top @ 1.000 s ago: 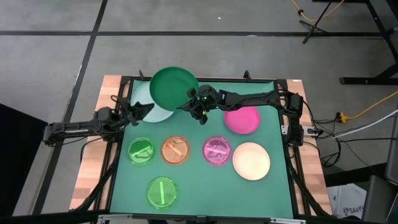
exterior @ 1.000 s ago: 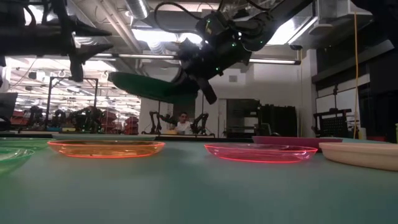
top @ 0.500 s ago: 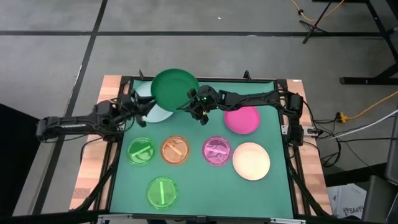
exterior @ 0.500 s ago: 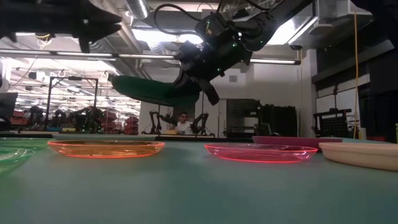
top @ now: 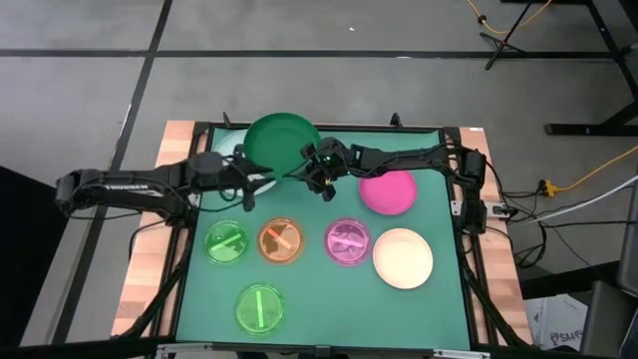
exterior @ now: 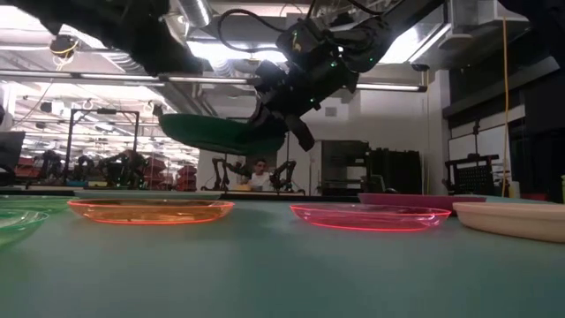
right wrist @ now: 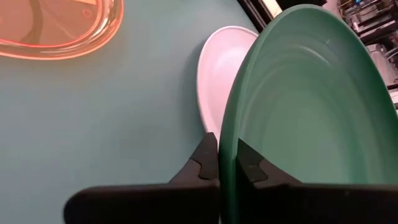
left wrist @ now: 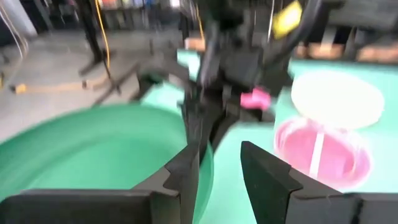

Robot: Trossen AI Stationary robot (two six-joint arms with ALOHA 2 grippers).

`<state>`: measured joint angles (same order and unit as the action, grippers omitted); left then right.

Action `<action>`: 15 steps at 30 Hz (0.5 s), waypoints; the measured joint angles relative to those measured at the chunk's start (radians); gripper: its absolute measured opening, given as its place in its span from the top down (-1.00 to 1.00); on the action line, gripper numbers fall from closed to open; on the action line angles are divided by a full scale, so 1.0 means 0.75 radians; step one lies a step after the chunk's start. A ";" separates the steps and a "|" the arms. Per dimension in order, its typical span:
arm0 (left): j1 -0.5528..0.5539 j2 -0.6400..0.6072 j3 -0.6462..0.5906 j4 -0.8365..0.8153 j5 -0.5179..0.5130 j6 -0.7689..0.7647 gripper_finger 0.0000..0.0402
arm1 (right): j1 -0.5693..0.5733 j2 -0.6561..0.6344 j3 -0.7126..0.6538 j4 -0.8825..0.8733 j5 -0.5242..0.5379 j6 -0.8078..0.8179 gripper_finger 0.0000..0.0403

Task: Stack plastic plates
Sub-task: Stack the dark green plate on top of the blue plate

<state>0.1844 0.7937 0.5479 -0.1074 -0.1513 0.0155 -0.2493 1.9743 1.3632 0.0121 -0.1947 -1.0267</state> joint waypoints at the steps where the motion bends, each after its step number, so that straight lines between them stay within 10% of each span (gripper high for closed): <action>1: 0.000 0.023 0.024 -0.052 0.000 0.010 0.43 | 0.000 0.000 0.000 -0.006 -0.001 0.000 1.00; 15: 0.000 0.182 0.065 -0.296 -0.027 0.032 0.43 | 0.001 -0.001 -0.001 -0.031 -0.110 0.001 1.00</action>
<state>0.1844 0.9304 0.5964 -0.3294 -0.1714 0.0395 -0.2489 1.9739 1.3628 -0.0109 -0.2769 -1.0261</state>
